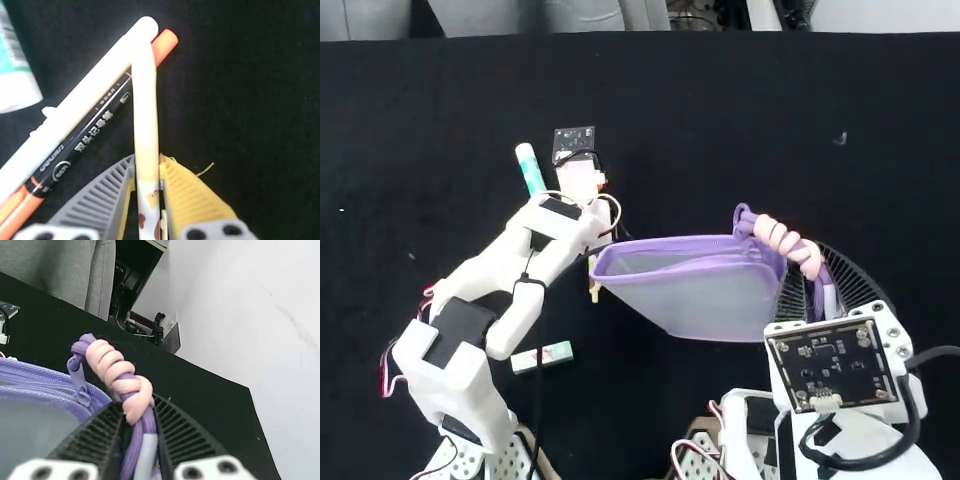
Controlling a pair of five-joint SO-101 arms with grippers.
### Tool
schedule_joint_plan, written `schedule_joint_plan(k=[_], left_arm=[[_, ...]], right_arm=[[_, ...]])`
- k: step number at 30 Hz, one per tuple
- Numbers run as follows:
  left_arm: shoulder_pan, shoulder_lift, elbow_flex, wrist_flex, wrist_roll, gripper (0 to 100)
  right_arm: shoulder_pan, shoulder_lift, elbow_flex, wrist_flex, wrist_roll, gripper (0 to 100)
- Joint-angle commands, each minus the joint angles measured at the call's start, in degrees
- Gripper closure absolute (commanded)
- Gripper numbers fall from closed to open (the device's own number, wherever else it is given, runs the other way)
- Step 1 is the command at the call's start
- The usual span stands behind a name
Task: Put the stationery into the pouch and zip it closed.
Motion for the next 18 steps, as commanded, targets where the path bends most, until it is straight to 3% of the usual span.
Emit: schedule_joint_plan(k=[1, 6, 12, 18], left_arm=[[-0.5, -0.1, -1.7, -0.4, 0.1, 97], [-1.7, -7.0, -0.8, 1.0, 0.0, 97], [-5.3, -25.1, 4.9, 1.8, -0.1, 97], [-5.5, -44.4, 13.4, -1.9, -6.9, 97]], right_arm=[[-0.5, 1.5, 0.0, -0.9, -0.1, 98.8], [-0.5, 1.5, 0.0, -0.9, -0.1, 98.8], [-0.5, 1.5, 0.0, -0.9, -0.1, 98.8], [-0.5, 1.5, 0.1, -0.9, -0.1, 98.8]])
